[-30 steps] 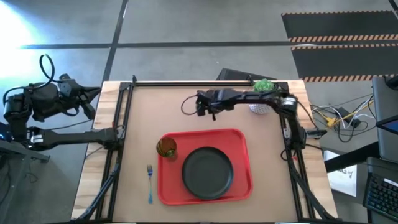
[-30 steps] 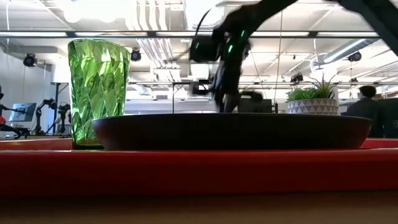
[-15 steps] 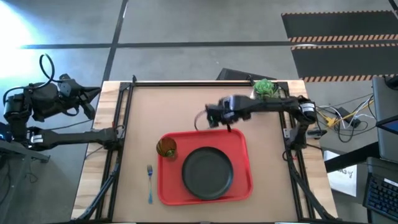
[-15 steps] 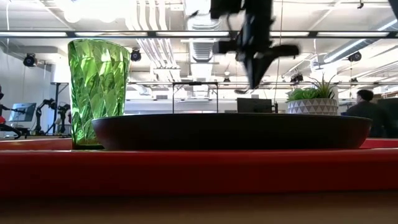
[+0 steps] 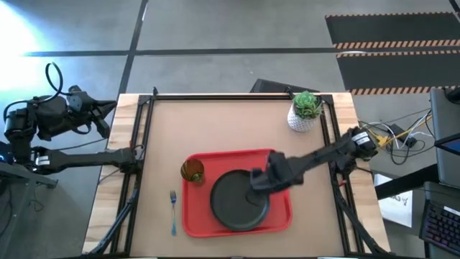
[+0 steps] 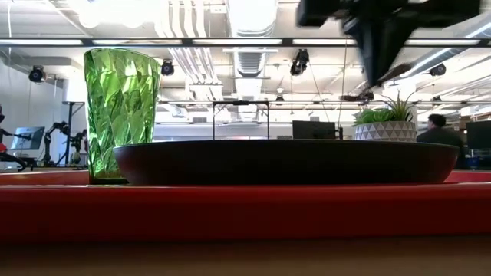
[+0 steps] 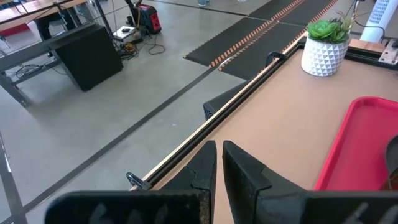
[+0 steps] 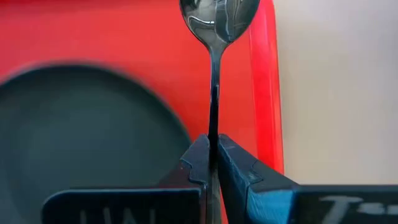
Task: Pick and place plate/cup/fork/spoon on tray
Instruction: Put the black spoon to the right side of the black plate on the red serving tray
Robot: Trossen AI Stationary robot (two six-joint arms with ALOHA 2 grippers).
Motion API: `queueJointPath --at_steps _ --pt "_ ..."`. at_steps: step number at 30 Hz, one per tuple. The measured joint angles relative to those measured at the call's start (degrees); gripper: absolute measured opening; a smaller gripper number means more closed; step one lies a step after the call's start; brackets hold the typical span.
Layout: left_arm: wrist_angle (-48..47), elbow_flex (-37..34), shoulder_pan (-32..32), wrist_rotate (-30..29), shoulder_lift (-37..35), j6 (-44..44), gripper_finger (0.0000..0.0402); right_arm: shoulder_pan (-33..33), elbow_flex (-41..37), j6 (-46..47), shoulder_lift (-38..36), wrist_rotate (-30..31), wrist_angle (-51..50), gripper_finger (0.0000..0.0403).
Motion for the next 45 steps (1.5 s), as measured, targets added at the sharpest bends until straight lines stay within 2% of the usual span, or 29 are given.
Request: queueJointPath --at_steps 6,11,21,26,45 --pt "0.0 0.0 0.0 0.0 0.0 0.2 0.0011 7.7 -1.3 13.7 0.0 -1.1 0.3 0.0009" --pt "0.0 0.0 0.0 0.0 0.0 0.4 0.0011 11.1 -4.1 19.6 0.0 -1.2 3.1 0.0009" --pt "0.0 0.0 0.0 0.0 0.0 0.3 0.0011 11.5 -14.9 16.8 0.0 -2.4 18.5 0.0009" --pt "0.0 0.0 0.0 0.0 0.0 0.1 0.0011 11.8 -15.8 13.1 -0.1 -7.4 19.0 0.0009" --pt "0.0 0.0 0.0 0.0 0.0 0.0 0.0011 12.0 -16.2 10.0 2.3 -7.5 20.8 0.0008"
